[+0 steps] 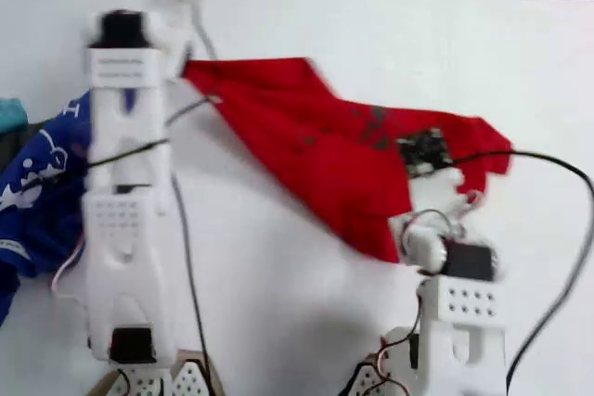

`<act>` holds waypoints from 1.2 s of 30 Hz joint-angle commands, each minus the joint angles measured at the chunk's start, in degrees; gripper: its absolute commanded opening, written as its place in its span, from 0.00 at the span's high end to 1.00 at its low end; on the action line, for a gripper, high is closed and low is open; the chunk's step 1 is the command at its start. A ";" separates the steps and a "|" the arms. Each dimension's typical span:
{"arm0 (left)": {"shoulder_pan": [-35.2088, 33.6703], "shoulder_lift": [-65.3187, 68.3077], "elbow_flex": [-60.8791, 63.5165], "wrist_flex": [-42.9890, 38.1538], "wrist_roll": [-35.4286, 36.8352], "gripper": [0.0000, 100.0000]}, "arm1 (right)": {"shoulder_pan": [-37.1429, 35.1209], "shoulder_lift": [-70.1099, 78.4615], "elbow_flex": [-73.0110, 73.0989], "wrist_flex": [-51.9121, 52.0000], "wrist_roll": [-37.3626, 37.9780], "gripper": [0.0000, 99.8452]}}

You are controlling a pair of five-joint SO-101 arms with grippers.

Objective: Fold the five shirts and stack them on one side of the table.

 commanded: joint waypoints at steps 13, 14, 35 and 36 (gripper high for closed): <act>-10.90 -42.37 79.08 -14.24 -8.62 0.98 | -22.81 38.99 -30.68 16.22 8.62 0.77; -11.34 -42.64 80.48 -15.38 -8.62 0.98 | -22.64 38.99 -31.21 16.48 8.88 0.77; -3.69 -42.55 86.29 -39.47 2.90 0.98 | -6.64 30.46 -16.79 -1.80 -7.03 0.77; -3.34 -42.55 86.81 -40.00 3.34 0.98 | -7.78 30.46 -16.79 -2.68 -9.05 0.77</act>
